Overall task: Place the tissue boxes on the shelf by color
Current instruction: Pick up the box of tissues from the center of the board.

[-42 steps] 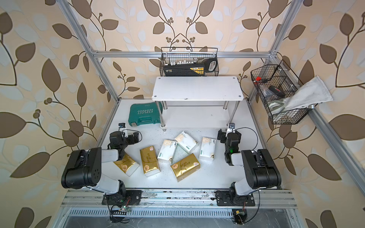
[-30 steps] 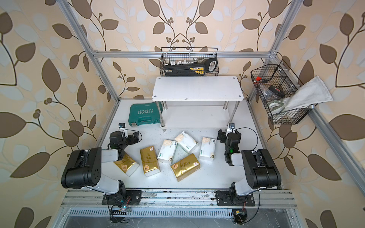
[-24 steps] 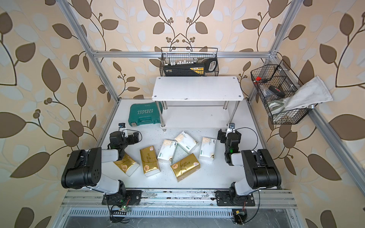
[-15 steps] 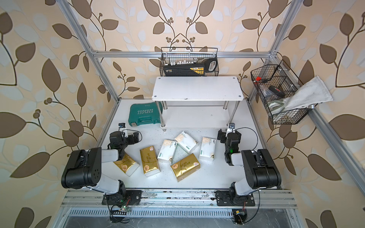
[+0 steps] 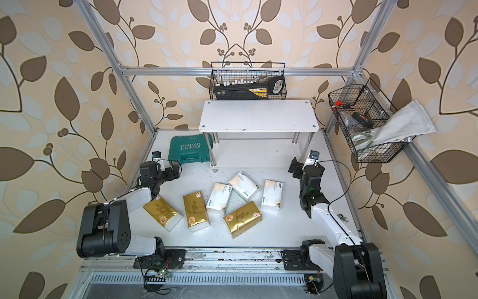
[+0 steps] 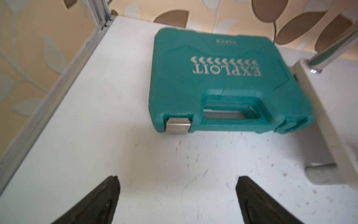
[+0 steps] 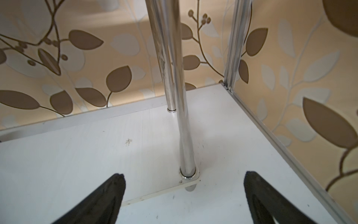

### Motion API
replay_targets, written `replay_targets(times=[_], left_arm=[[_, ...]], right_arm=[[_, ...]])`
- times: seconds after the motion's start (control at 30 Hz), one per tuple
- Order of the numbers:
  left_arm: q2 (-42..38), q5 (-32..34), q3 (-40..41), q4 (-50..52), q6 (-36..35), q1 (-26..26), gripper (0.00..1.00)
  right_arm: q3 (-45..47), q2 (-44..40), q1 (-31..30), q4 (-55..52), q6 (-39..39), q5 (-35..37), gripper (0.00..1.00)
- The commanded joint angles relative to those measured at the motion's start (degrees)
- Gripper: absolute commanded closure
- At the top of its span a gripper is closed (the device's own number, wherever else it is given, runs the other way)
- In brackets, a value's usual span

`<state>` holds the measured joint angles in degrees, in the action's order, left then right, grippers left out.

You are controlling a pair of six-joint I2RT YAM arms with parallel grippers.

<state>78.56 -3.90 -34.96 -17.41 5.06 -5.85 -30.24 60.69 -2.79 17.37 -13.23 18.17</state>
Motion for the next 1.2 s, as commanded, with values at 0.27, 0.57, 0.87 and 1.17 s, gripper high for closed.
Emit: replay_targets(times=[0.27,0.57,0.87,1.17], left_arm=[[-18.03,0.46,-14.40,36.27,12.81,13.55,0.01],[-26.61,-12.60,-18.80,48.21,17.98,15.98,0.01],[-27.91,-2.93,-20.59,55.45,18.46,37.14,0.01],[-15.75,10.23,-27.06,63.62,17.19,61.11,0.01]], right_arm=[[-11.53,-9.84,0.72,-45.00,-19.09,-3.58,0.01],[-11.49,-16.42,-1.48,-54.02,-20.35,-19.07,0.01],[-11.38,-19.25,-15.34,-60.93,-26.47,-18.00,0.01],[-10.26,-20.91,-28.65,-63.45,-31.54,-11.77,0.01]])
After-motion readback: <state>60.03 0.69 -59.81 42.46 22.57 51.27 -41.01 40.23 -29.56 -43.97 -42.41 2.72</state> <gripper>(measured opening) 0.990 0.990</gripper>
